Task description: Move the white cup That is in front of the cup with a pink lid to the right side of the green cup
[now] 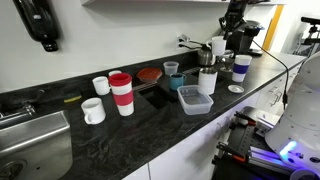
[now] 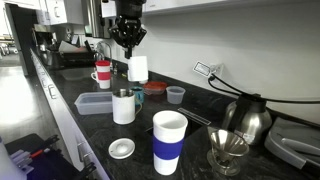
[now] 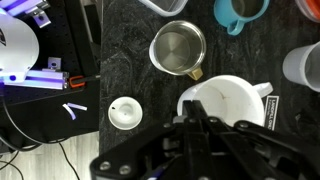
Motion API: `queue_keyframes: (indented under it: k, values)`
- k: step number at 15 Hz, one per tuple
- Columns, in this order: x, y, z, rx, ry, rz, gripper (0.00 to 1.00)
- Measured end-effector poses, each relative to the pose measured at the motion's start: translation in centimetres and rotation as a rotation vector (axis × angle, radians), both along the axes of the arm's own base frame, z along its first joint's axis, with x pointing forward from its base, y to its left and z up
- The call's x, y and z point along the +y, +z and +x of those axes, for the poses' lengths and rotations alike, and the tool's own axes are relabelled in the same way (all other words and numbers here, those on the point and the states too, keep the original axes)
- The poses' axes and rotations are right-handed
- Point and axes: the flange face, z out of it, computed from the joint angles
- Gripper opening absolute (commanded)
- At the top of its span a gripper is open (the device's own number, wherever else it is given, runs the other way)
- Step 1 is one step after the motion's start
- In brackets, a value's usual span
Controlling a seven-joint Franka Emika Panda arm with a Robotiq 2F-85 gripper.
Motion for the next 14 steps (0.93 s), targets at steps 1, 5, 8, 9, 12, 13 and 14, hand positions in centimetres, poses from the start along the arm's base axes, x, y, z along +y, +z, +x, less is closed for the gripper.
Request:
queue_keyframes:
  k: [1,5,8,9,12,13,14]
  values:
    - [-1.0,-0.6,-0.3,0.010,-0.043,0.013,0.00]
    - [-5.0,-4.1,-1.1,0.048,-0.205,0.050,0.00]
    - [-6.5,-6.9,-1.3,0.080,-0.271,0.065,0.01]
    - [-6.7,-7.4,-1.4,0.088,-0.278,0.069,0.01]
    - [-6.8,-7.5,-1.4,0.087,-0.283,0.069,0.01]
    - [-6.8,-7.5,-1.4,0.086,-0.283,0.068,0.00]
    - [-6.8,-7.5,-1.4,0.086,-0.284,0.068,0.00]
